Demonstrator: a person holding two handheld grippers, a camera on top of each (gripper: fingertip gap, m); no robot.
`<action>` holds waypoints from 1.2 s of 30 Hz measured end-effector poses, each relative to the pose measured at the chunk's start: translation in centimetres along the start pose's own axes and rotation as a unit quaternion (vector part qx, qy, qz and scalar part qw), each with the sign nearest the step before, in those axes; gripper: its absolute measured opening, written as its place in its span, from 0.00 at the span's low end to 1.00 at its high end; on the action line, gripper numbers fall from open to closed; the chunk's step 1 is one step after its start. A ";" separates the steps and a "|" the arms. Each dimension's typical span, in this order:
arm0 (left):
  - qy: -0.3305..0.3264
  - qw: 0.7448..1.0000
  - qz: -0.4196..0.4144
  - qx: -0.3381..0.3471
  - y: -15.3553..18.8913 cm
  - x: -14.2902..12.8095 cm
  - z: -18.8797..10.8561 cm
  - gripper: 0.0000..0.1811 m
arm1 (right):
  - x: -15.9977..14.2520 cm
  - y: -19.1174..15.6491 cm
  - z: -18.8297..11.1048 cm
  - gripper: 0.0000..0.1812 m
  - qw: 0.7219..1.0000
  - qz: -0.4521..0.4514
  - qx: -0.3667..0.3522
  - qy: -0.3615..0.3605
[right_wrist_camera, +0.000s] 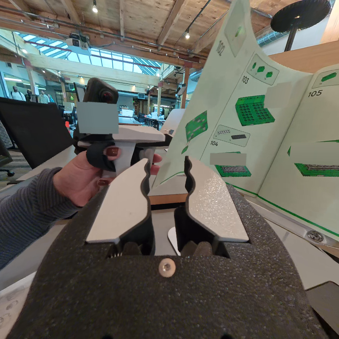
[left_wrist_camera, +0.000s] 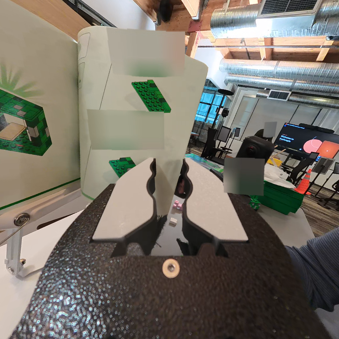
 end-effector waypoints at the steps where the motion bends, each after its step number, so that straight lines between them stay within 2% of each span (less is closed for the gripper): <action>1: 0.002 1.000 -0.001 -0.002 0.0 0.1 0.0 0.15 | 0.2 0.2 -0.1 0.19 1.000 0.008 -0.001 0.002; 5: 0.007 1.000 0.001 -0.002 0.1 0.3 -0.1 0.15 | 2.1 1.4 0.0 0.18 0.999 0.039 0.002 0.037; 9: 0.011 1.000 0.000 -0.005 0.1 0.3 -0.2 0.15 | 4.1 2.4 0.8 0.15 0.994 0.088 0.047 0.049; 16: 0.032 0.999 0.002 -0.011 0.2 0.7 -0.6 0.15 | 3.1 2.6 1.8 0.11 0.984 0.140 0.092 0.053; 23: 0.050 0.999 0.012 -0.011 0.4 1.3 -1.0 0.15 | 2.9 1.9 2.4 0.10 0.981 0.143 0.114 0.060; 36: 0.056 0.998 0.000 -0.021 0.4 1.1 -0.8 0.15 | 2.7 1.3 2.8 0.09 0.982 0.132 0.109 0.081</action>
Point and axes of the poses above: each gripper's, where its closed fingertips meet, z out along the fingers, x out of its top, y = z × x across the jaws, the point moved 7 cm from there along -z, back along the fingers, and after that the axes turned 9 degrees about -x, right-handed, at the moved point
